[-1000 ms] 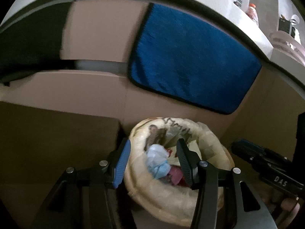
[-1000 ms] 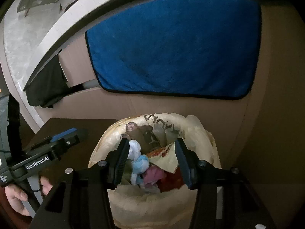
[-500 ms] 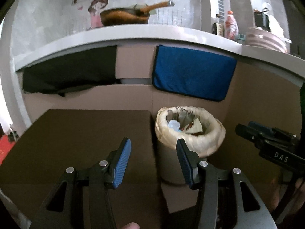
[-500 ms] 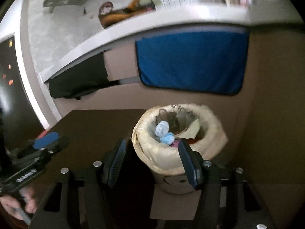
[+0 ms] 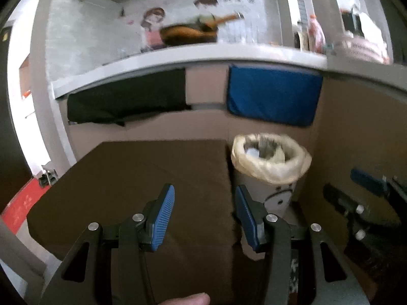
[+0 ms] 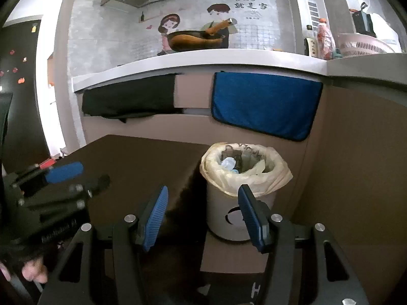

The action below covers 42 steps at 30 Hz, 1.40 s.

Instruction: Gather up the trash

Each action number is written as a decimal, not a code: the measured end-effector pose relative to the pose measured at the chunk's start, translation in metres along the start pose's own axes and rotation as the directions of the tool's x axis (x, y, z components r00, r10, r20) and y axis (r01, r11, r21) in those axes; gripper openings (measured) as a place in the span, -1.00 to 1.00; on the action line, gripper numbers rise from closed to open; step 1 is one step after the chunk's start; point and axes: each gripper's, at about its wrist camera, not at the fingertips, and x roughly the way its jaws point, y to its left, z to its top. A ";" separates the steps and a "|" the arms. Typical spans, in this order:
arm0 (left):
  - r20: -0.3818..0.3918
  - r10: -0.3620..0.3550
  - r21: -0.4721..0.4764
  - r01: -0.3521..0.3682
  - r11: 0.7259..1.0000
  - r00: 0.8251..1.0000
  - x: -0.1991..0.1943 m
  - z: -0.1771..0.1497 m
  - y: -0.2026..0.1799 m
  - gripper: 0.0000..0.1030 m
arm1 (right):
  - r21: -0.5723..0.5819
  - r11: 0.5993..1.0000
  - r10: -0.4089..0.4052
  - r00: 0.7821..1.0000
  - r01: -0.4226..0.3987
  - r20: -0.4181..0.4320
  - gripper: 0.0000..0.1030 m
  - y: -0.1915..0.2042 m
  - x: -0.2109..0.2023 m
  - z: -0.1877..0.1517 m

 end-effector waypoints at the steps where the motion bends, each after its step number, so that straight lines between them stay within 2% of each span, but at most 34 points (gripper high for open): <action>1: 0.016 0.000 -0.006 0.001 1.000 1.000 -0.005 0.001 0.002 -0.01 | -0.006 1.000 -0.015 1.000 0.015 0.005 0.06 0.003 -0.004 -0.002; 4: 0.022 0.012 -0.001 -0.012 1.000 1.000 -0.010 0.001 0.003 -0.01 | -0.003 0.999 -0.038 0.999 0.038 0.014 0.06 0.003 -0.010 -0.005; 12: 0.018 0.025 -0.007 -0.025 1.000 1.000 -0.014 0.001 0.005 -0.01 | 0.036 0.999 -0.027 1.000 0.027 0.007 0.06 -0.001 -0.013 -0.005; 42: 0.010 0.025 -0.021 -0.024 0.999 1.000 -0.013 0.001 0.003 -0.01 | 0.040 0.999 -0.027 1.000 0.026 0.012 0.06 0.005 -0.017 -0.004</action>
